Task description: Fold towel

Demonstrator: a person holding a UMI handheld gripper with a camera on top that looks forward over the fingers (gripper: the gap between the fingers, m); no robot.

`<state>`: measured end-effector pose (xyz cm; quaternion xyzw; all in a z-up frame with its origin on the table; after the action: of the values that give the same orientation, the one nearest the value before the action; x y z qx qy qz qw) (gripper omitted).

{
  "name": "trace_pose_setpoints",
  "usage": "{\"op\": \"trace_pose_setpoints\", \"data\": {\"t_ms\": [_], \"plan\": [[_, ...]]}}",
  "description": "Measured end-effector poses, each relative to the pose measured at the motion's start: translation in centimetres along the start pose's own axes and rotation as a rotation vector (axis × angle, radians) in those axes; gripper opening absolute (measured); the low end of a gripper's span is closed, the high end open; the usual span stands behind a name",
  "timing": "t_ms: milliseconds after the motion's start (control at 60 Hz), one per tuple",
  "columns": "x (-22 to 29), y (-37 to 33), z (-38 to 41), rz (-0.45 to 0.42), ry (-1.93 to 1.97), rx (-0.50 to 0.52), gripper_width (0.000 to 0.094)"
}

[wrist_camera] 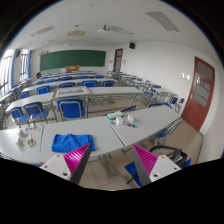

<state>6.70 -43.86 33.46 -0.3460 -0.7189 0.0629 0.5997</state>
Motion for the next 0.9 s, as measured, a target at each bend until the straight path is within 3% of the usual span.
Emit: {"op": "trace_pose_setpoints", "data": {"t_ms": [267, 450, 633, 717, 900], "plan": [[-7.9, 4.2, 5.8, 0.12, -0.021, 0.051, 0.0852], [-11.6, 8.1, 18.0, 0.168, -0.038, 0.217, 0.0857], [-8.9, 14.7, 31.1, 0.103, -0.098, 0.348, 0.0852], [-7.0, 18.7, 35.2, 0.072, -0.134, 0.363, 0.0851], [-5.1, 27.1, 40.0, 0.103, -0.18, 0.362, 0.0846]]}}
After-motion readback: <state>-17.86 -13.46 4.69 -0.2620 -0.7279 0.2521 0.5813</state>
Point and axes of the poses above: the point between the fingertips, and its own axes, seen from behind it with the camera up: z to the left, x up, y forward, the way the camera looks, the point moved 5 cm from there along -y, backward, against the way the camera looks, and after that the axes turned 10 degrees about -y, right-handed, at the moved point
